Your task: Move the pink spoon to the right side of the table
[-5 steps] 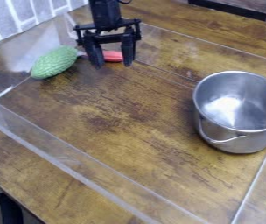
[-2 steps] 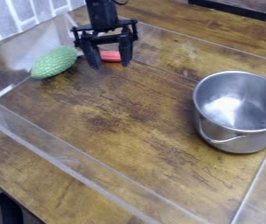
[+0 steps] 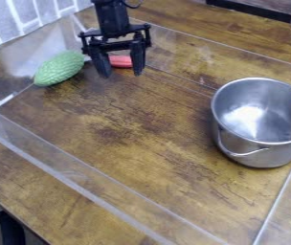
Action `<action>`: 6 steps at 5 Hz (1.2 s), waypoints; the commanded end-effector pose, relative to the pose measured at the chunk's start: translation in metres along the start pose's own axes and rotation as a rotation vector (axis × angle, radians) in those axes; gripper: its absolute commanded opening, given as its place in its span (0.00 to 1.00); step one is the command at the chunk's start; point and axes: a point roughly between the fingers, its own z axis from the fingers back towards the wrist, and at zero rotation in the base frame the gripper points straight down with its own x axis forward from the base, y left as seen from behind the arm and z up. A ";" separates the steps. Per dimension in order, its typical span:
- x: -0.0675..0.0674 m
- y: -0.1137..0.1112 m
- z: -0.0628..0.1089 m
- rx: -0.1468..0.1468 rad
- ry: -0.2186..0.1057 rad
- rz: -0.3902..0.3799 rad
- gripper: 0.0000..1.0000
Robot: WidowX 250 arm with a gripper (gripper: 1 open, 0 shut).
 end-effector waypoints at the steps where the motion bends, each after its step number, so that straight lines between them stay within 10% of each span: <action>1: 0.005 0.009 0.014 -0.012 -0.047 0.027 0.00; 6: 0.010 0.016 0.005 -0.012 -0.046 0.056 0.00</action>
